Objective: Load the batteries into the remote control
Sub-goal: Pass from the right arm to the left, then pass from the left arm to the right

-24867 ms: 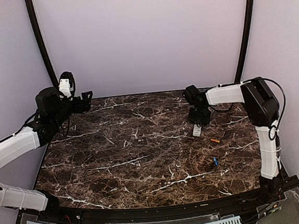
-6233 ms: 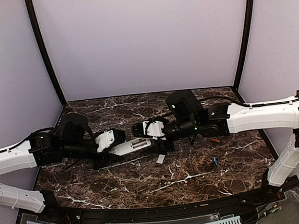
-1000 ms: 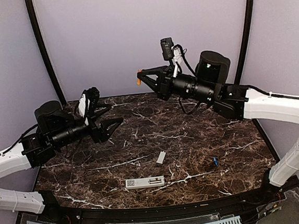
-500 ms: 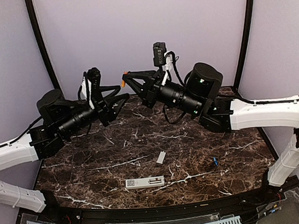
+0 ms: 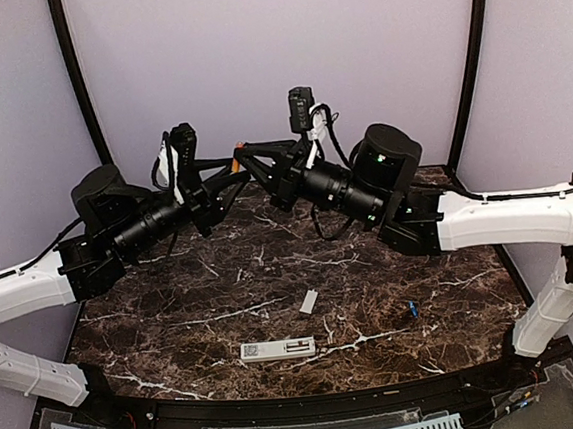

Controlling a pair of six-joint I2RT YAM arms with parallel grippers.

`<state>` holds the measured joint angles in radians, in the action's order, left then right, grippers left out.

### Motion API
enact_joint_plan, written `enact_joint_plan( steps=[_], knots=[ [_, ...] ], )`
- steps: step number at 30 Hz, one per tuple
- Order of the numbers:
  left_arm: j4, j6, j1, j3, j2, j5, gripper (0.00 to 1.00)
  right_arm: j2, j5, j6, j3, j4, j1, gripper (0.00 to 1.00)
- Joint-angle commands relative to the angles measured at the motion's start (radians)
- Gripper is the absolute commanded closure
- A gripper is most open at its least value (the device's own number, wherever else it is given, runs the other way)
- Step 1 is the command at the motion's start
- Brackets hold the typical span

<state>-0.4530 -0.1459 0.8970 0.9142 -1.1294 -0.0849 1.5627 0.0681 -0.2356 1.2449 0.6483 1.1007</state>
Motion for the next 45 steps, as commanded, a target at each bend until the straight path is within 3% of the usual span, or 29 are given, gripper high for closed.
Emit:
enact_joint_plan(
  steps=[1,7,11,16,17,21,24,28,31,35,45],
  knots=[
    [0.005,-0.032,0.008,0.025,0.01,-0.003,0.65,0.023,-0.014,0.022,0.003,-0.004,0.009,1.0],
    [0.006,-0.039,0.008,0.021,0.013,-0.016,0.69,0.03,-0.013,0.025,0.01,-0.015,0.009,1.0],
    [0.005,-0.045,0.009,0.016,0.017,-0.005,0.95,0.032,-0.008,0.023,0.011,-0.027,0.009,1.0],
    [0.01,-0.059,0.01,0.012,0.028,0.008,1.0,0.02,-0.009,0.054,0.014,-0.075,0.009,1.0],
    [0.023,-0.07,0.009,0.011,0.03,0.01,1.0,0.01,-0.012,0.067,0.018,-0.101,0.007,0.96],
    [0.14,-0.167,0.01,-0.001,0.055,0.025,1.0,-0.055,-0.003,0.091,0.114,-0.403,-0.022,0.49],
    [0.249,-0.286,0.02,-0.01,0.078,0.063,1.0,-0.08,0.051,0.003,0.25,-0.73,-0.093,0.34],
    [0.341,-0.391,0.028,-0.012,0.089,0.159,1.0,-0.059,0.124,-0.121,0.383,-1.044,-0.172,0.33],
    [0.357,-0.422,0.03,-0.009,0.083,0.177,1.0,-0.016,0.17,-0.144,0.463,-1.17,-0.174,0.25],
    [0.383,-0.448,0.036,0.007,0.058,0.185,1.0,0.021,0.288,-0.186,0.499,-1.179,-0.174,0.24],
    [0.398,-0.457,0.048,0.017,0.044,0.177,1.0,0.151,0.439,-0.251,0.574,-1.173,-0.167,0.4]
  ],
)
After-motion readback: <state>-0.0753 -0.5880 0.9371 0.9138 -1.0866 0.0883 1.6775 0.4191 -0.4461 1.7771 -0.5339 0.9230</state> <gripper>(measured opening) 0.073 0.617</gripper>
